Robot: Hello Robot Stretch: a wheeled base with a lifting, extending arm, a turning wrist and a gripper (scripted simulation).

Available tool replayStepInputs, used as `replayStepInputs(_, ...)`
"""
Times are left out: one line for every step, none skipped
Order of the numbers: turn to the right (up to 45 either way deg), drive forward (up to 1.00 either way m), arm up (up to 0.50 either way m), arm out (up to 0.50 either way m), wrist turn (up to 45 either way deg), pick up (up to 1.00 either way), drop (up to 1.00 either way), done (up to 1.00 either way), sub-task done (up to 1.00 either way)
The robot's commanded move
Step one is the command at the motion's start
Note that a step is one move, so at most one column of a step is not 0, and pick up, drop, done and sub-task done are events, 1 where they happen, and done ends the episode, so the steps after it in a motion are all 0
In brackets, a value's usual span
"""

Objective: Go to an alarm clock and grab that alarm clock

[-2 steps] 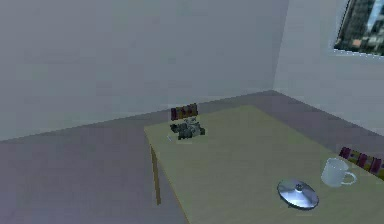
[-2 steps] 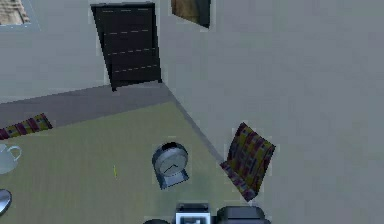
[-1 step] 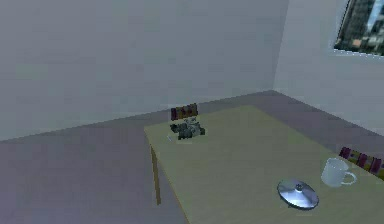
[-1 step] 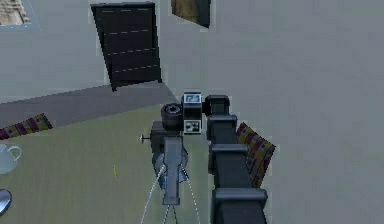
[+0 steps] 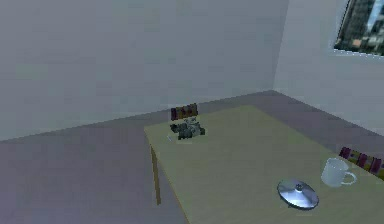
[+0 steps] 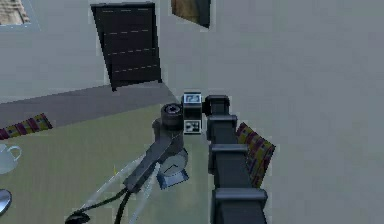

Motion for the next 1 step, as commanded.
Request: replayStepInputs(0.0,0.00,0.00,0.00,45.0,0.00,0.00,0.00,0.00)
